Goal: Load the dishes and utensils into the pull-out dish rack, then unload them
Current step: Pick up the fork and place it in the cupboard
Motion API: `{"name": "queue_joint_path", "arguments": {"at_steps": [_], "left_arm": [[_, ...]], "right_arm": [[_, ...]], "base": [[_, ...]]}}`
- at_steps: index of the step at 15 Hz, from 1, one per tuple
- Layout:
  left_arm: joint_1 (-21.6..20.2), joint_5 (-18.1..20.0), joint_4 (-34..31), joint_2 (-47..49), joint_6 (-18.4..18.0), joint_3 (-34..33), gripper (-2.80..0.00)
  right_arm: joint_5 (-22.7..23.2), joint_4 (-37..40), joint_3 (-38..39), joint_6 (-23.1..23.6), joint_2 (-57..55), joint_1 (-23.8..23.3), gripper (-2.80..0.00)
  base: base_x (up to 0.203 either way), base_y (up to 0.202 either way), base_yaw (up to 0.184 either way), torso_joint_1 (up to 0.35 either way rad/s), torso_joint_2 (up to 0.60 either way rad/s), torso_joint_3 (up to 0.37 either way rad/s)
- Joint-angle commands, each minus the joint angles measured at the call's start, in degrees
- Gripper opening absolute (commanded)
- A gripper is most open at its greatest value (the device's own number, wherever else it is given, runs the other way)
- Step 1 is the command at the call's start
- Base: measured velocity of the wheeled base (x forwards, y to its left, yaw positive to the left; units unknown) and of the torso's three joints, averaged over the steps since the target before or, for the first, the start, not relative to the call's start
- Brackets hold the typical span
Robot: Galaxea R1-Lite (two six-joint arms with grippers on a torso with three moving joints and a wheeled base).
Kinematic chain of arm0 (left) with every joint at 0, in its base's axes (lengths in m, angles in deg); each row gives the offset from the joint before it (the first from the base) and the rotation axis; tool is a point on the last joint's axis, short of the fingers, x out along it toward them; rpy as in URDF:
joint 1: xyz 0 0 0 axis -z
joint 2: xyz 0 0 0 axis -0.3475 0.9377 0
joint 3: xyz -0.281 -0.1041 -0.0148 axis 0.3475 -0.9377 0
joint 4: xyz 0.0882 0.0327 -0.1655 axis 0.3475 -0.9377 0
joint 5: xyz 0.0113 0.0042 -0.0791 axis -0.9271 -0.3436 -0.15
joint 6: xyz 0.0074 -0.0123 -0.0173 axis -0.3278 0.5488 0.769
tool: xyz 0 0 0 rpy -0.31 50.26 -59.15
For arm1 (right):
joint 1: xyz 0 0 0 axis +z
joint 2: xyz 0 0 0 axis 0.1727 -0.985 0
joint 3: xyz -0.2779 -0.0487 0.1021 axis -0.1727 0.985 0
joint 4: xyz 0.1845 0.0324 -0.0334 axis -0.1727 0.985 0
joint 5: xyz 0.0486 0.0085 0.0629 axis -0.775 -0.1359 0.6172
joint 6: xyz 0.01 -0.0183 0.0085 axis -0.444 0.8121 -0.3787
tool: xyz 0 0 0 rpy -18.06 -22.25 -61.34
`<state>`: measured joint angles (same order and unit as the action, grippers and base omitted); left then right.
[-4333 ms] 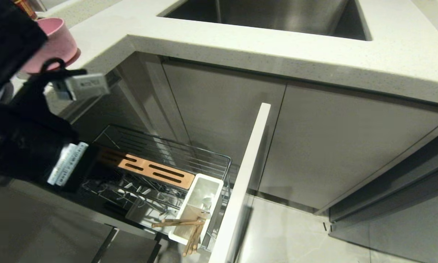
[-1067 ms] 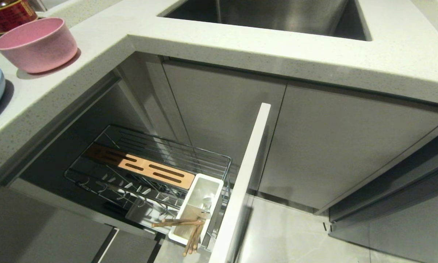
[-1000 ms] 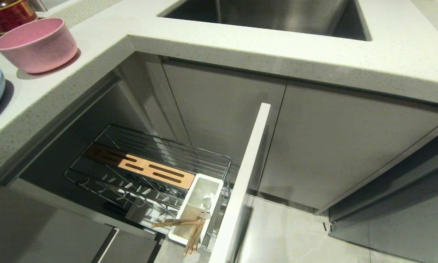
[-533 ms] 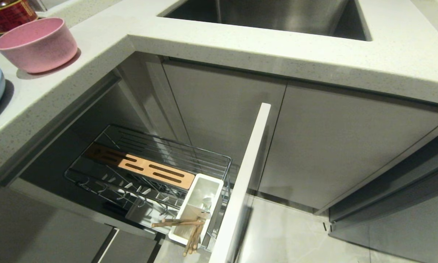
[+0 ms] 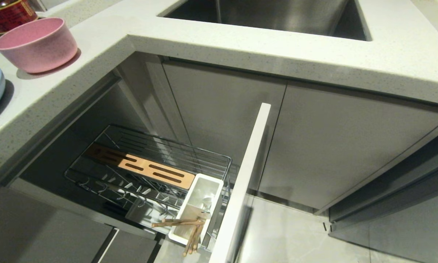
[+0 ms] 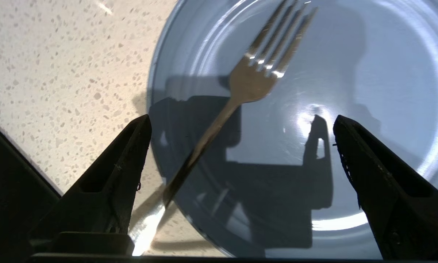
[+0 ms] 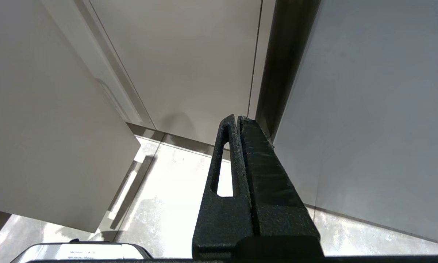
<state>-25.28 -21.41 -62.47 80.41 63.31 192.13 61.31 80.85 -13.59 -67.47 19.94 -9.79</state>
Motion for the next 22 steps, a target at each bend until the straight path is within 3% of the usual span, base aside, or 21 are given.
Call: {"name": "queue_joint_path", "arguments": {"at_steps": [1, 9, 12, 20, 21, 22], "left_arm": [[-0.2, 0.2, -0.5, 1.4, -0.1, 0.0, 0.00], [2.6, 3.4, -4.0, 1.5, -0.9, 0.1, 0.00], [2.7, 3.5, -7.5, 1.2, -2.2, 0.2, 0.00], [3.1, 3.2, -7.7, 0.5, -2.3, -0.2, 0.00], [3.1, 3.2, -7.6, 0.5, -2.3, -0.4, -2.80], [3.1, 3.0, -7.6, 0.6, -2.0, -0.4, -2.80]], "right_arm": [[0.0, 0.0, 1.5, -0.1, 0.0, 0.0, -2.80], [0.0, -0.1, 1.5, 0.0, 0.0, 0.0, -2.80], [0.0, -0.1, 1.5, 0.0, 0.0, 0.0, -2.80], [0.0, -0.1, 1.5, 0.0, 0.0, 0.0, -2.80], [0.0, -0.1, 1.5, 0.0, 0.0, 0.0, -2.80], [0.0, 0.0, 1.5, 0.0, 0.0, 0.0, -2.80]], "base": [[0.000, 0.000, 0.000, 0.000, 0.00, 0.000], [0.000, 0.000, 0.000, 0.000, 0.00, 0.000], [0.000, 0.000, 0.000, 0.000, 0.00, 0.000], [0.000, 0.000, 0.000, 0.000, 0.00, 0.000], [0.000, 0.000, 0.000, 0.000, 0.00, 0.000], [0.000, 0.000, 0.000, 0.000, 0.00, 0.000]]}}
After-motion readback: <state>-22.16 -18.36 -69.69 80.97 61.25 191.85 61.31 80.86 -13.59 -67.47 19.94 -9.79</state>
